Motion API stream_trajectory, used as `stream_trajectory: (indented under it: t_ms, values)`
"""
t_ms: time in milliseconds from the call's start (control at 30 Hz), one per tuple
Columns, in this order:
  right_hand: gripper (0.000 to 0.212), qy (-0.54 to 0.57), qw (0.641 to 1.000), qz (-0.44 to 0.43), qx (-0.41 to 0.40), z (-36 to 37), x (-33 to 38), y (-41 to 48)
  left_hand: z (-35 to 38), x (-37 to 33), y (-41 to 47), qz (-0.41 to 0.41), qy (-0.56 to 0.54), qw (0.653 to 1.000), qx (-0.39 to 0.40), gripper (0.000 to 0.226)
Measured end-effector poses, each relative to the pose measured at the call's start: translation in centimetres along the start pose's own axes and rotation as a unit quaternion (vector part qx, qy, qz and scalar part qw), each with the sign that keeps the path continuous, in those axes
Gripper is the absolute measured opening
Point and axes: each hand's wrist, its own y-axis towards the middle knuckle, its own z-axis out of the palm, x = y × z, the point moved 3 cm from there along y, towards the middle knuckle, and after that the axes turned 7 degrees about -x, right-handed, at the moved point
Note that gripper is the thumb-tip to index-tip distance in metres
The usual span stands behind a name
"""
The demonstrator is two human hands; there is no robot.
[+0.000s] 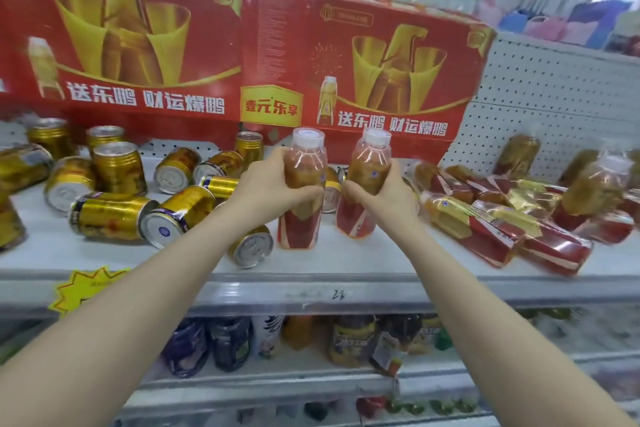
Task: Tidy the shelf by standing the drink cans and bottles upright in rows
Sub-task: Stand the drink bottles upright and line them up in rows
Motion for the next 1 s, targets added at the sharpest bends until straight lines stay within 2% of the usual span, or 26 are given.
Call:
stream_trajectory:
  t_ms: [167, 400, 667, 833, 1000]
  values:
    - [0.063, 0.022, 1.000, -0.001, -0.001, -0.6, 0.3, -0.6, -0.1, -0.2, -0.7, -0.014, -0.030, 0.999, -0.030, 0.075]
    - [0.055, 0.020, 0.999, -0.004, -0.049, -6.3, 1.3, -4.1, -1.8, -2.8, -1.9, 0.032, -0.085, 0.994, -0.055, 0.075]
    - [0.067, -0.034, 0.990, 0.038, -0.132, -15.2, -1.2, -10.0, 1.6, -7.9, -5.6, 0.076, -0.163, 0.983, 0.032, 0.073]
    - [0.056, -0.061, 0.981, 0.081, -0.164, -22.0, -5.6, -13.3, 6.1, -13.3, -7.7, 0.101, -0.210, 0.969, 0.080, 0.060]
    - [0.061, -0.073, 0.975, 0.112, -0.178, -29.6, -11.4, -15.3, 12.5, -20.3, -9.7, 0.117, -0.241, 0.956, 0.122, 0.078]
